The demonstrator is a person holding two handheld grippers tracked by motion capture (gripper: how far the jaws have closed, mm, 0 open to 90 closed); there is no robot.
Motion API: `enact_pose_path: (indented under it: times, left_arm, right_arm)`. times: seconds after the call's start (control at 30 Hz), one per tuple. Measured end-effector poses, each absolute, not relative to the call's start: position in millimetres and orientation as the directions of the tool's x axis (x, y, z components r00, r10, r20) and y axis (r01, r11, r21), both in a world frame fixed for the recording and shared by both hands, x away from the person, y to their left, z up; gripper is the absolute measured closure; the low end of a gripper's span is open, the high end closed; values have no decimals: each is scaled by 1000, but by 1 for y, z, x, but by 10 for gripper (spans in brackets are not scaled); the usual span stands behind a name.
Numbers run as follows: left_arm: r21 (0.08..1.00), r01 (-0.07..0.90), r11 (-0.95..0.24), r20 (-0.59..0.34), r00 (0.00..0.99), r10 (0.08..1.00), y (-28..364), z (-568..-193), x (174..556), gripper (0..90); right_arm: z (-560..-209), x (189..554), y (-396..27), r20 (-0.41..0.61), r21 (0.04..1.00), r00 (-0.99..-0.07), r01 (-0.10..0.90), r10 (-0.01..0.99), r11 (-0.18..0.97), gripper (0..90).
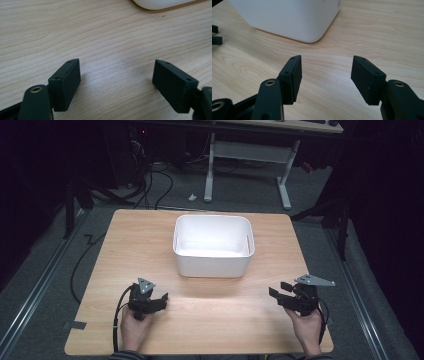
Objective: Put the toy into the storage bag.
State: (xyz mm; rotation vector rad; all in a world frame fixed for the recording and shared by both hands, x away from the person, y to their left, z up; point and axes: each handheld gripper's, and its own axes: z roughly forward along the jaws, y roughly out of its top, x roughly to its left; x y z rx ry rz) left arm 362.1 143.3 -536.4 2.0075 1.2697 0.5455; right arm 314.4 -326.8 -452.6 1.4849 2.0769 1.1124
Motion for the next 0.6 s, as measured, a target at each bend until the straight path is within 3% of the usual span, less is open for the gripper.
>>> enact_pose_path:
  times: [0.6]
  left_arm:
    - [739,611,-284,-13,433,901,143,-536,362,230]
  right_arm:
    - [-477,332,-315,165,737,-377,661,911,140,410]
